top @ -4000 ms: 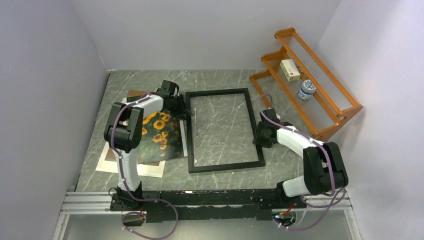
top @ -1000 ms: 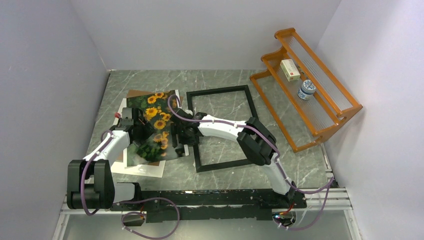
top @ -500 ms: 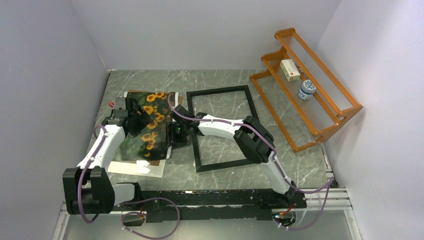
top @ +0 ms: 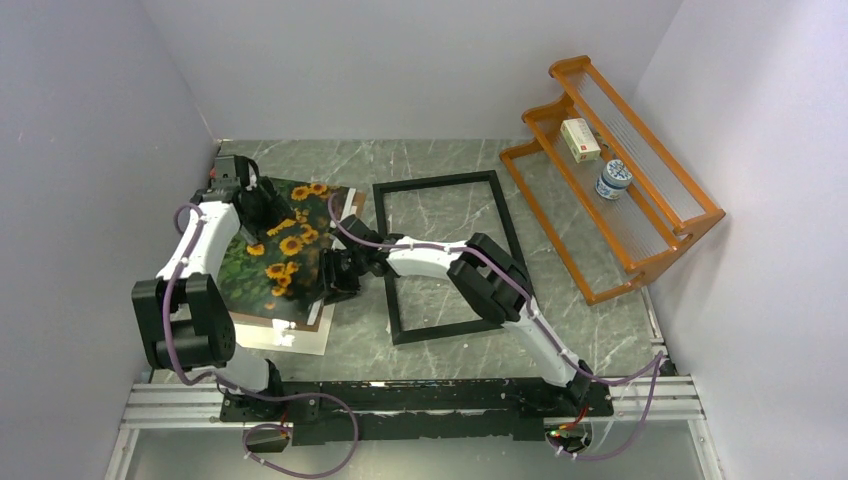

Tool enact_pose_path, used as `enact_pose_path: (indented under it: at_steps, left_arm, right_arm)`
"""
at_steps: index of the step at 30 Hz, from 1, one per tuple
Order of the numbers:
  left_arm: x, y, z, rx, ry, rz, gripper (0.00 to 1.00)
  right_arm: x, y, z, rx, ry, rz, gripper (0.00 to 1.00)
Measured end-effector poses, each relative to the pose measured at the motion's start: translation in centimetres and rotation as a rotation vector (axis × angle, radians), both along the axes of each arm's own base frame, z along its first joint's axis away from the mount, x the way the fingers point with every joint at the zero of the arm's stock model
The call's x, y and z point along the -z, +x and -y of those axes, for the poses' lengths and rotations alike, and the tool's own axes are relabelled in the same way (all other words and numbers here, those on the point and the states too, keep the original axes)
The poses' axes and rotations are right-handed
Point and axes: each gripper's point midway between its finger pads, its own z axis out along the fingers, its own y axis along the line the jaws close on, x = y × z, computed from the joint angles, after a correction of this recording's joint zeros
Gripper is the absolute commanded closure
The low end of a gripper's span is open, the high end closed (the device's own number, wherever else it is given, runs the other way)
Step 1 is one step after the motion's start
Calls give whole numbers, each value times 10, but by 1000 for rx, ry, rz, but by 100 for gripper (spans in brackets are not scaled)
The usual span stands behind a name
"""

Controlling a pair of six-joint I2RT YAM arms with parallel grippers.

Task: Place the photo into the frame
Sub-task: Move the photo frame item to the center of the board, then pick up the photo frame item at the center of the board.

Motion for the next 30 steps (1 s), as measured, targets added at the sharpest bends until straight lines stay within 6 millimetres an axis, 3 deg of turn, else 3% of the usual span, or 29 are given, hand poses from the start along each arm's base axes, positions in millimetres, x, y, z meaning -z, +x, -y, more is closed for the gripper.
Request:
enact_pose_path:
  at_steps: [2,4,7,10,13,17,22,30]
  left_arm:
    - [8,-1,-5,3,-1,-32,23]
    - [12,-7,-8,3,5,-62,23]
    - [15,-14,-11,6,21,-90,25]
    - [23,-18,-14,-7,38,-106,34]
    - [46,-33,-16,-21,49,-158,43]
    - [67,-53,-24,-47,91,-230,46]
    - [76,-39,-34,-68,138,-201,51]
    - [114,-32,-35,-50,135,-244,53]
  right_arm:
    - [2,-3,1,1,-6,-13,39]
    - [-4,-5,2,7,6,-3,39]
    - [-8,-18,21,33,-2,-18,43]
    - [-12,-32,35,53,-17,-44,51]
    - [-15,-46,35,62,-7,-62,53]
    - [-7,-65,34,74,-2,-108,54]
    - [6,-86,38,110,-38,-191,54]
    - [0,-89,28,156,7,-235,58]
